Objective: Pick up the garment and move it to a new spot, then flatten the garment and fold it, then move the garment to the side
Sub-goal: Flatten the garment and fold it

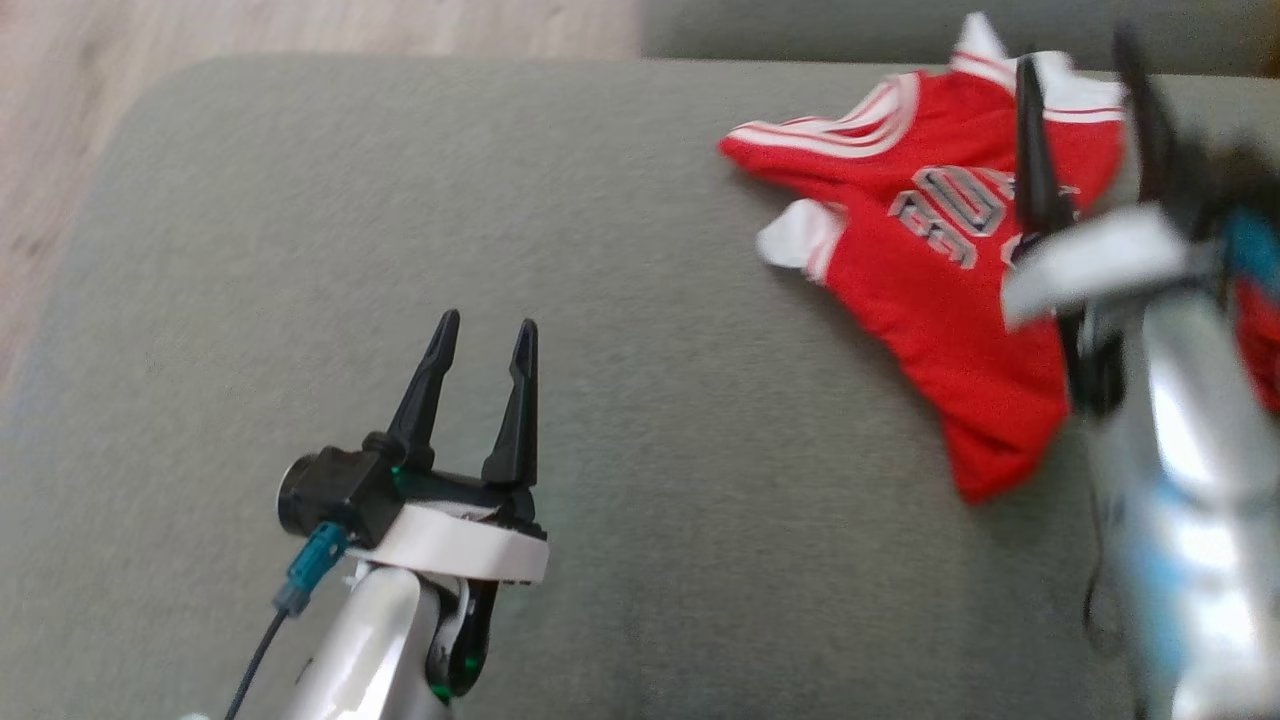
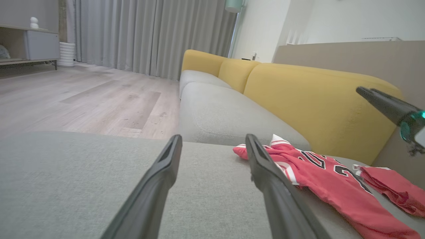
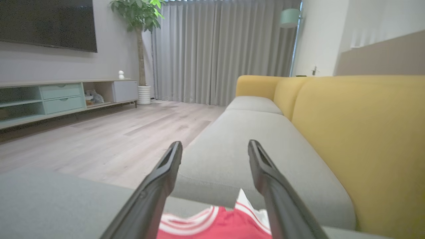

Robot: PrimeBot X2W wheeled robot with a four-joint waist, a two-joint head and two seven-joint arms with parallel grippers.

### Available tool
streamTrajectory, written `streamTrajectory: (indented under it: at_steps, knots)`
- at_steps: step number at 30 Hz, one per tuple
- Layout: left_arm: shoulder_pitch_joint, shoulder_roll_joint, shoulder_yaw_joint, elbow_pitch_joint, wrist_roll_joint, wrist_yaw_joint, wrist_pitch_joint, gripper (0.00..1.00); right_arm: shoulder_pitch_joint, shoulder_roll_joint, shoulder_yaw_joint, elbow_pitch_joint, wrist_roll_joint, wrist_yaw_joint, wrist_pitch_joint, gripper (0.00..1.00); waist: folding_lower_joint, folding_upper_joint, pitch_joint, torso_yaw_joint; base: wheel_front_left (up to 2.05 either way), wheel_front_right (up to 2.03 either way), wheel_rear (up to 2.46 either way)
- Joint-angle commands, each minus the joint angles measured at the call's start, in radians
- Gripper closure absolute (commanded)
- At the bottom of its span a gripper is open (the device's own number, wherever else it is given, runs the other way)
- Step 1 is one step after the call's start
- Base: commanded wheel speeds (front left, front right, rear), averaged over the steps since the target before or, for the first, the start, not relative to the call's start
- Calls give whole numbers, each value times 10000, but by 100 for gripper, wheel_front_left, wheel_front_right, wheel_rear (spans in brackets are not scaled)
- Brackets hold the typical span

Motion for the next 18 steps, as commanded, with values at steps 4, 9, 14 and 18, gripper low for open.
streamTrajectory:
  at_steps: [4,9,14,18]
  knots:
    - [-48,66,498,-68,218,-94,-51,0,2197,417,-325,-1753,179,33,-86,0,2,0,-547,-906,0,0,0]
    - [54,66,691,250,363,-145,-51,0,4143,511,-146,-2845,545,33,100,0,2,0,-654,-1489,0,0,0]
    - [-80,110,740,509,638,-239,-51,0,4493,515,141,-3497,827,33,185,0,2,0,-564,-1891,0,0,0]
    - [-518,309,674,900,971,-316,-51,0,4467,516,210,-4044,1071,33,337,0,2,0,-287,-2276,0,0,0]
